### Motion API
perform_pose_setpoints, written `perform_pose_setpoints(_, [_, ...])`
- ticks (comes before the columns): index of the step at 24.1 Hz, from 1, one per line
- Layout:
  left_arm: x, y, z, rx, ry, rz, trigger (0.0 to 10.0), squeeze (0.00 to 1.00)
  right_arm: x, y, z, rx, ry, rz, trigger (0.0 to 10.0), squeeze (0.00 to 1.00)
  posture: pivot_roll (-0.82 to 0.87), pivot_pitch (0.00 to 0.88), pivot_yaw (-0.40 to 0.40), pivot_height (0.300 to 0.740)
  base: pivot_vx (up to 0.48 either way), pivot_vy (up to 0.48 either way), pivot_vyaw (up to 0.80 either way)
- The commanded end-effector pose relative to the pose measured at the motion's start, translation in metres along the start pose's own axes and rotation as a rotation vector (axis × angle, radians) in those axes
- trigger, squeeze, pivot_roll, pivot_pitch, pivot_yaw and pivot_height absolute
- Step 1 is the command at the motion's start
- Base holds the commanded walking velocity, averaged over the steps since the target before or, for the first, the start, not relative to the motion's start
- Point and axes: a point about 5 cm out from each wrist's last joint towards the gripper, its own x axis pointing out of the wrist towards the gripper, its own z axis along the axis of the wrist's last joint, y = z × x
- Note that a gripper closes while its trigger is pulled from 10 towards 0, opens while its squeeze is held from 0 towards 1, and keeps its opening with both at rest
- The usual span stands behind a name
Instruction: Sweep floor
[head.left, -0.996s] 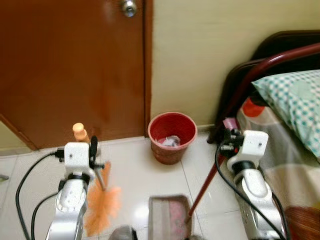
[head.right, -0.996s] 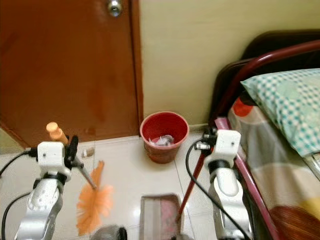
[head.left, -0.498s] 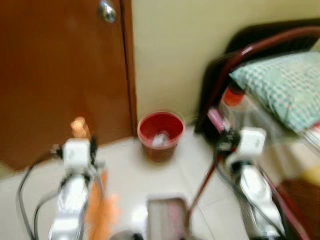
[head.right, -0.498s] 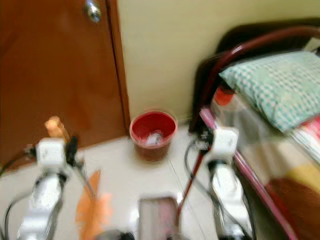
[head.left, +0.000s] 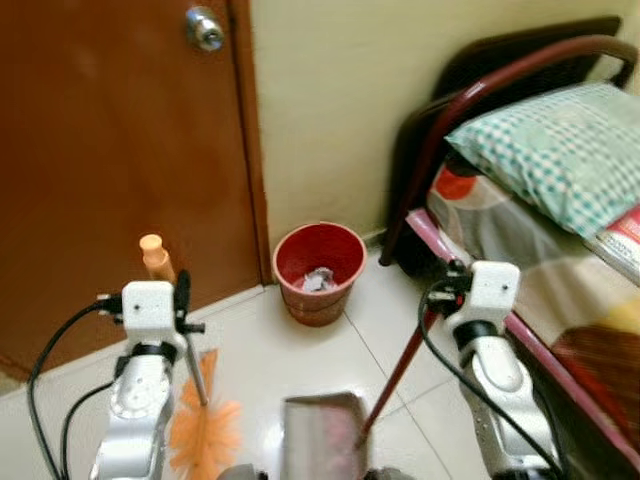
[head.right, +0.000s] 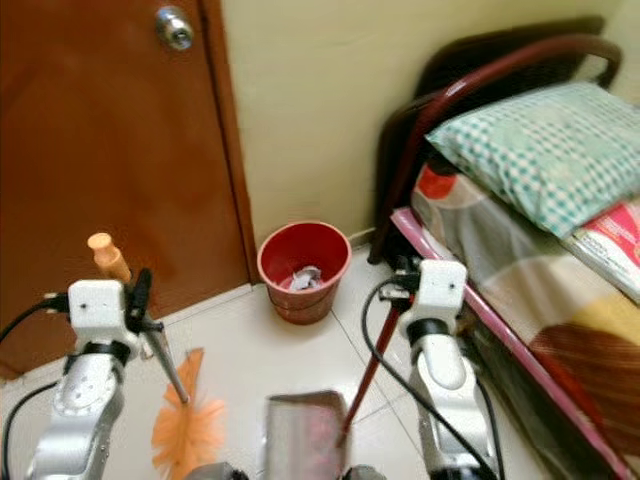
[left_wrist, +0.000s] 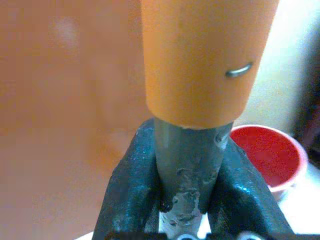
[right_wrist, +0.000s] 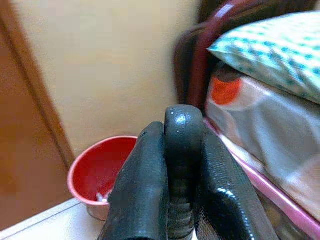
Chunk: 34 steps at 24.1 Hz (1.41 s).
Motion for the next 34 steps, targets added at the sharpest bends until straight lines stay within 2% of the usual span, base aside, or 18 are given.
perform_pose_setpoints(1, [-0.001, 0.006, 0.016, 0.031, -0.062, 0.004, 10.0, 0.00, 0.002, 0.001, 0.008, -0.016, -0.039, 0.003, 10.0, 0.00, 0.07, 0.150, -0.013, 0.740, 0.000, 0.390, -0.43])
perform_pose_setpoints(6, [-0.002, 0.006, 0.024, 0.025, -0.082, -0.002, 10.0, 0.00, 0.003, 0.000, 0.008, -0.035, -0.038, 0.005, 10.0, 0.00, 0.08, 0.152, -0.013, 0.740, 0.000, 0.381, -0.09])
perform_pose_setpoints(11, [0.002, 0.004, 0.035, 0.056, -0.137, -0.016, 10.0, 0.00, 0.005, 0.005, 0.008, -0.049, -0.045, 0.029, 10.0, 0.00, 0.08, 0.153, -0.018, 0.740, 0.000, 0.000, 0.00])
perform_pose_setpoints(22, [0.011, -0.010, 0.061, 0.051, -0.230, -0.068, 10.0, 0.00, 0.006, 0.005, 0.007, -0.046, -0.040, 0.032, 10.0, 0.00, 0.08, 0.150, -0.022, 0.740, 0.000, 0.000, 0.00])
perform_pose_setpoints(24, [0.015, -0.010, 0.077, 0.065, -0.285, -0.072, 10.0, 0.00, 0.007, 0.005, 0.007, -0.047, -0.043, 0.031, 10.0, 0.00, 0.08, 0.150, -0.022, 0.740, 0.000, 0.000, 0.00])
perform_pose_setpoints(28, [0.017, -0.010, 0.084, 0.069, -0.311, -0.071, 10.0, 0.00, 0.007, 0.005, 0.007, -0.046, -0.044, 0.032, 10.0, 0.00, 0.08, 0.150, -0.022, 0.740, 0.000, 0.000, 0.00])
perform_pose_setpoints(30, [0.020, -0.013, 0.101, 0.076, -0.375, -0.081, 10.0, 0.00, 0.007, 0.007, 0.007, -0.047, -0.043, 0.035, 10.0, 0.00, 0.08, 0.153, -0.022, 0.740, 0.000, 0.000, 0.00])
perform_pose_setpoints(31, [0.020, -0.013, 0.101, 0.076, -0.375, -0.081, 10.0, 0.00, 0.007, 0.007, 0.007, -0.047, -0.043, 0.035, 10.0, 0.00, 0.08, 0.153, -0.022, 0.740, 0.000, 0.000, 0.00])
perform_pose_setpoints(34, [0.022, -0.015, 0.111, 0.152, -0.443, -0.094, 10.0, 0.00, 0.007, 0.007, 0.006, -0.050, -0.042, 0.033, 10.0, 0.00, 0.08, 0.156, -0.023, 0.740, 0.000, 0.000, 0.00])
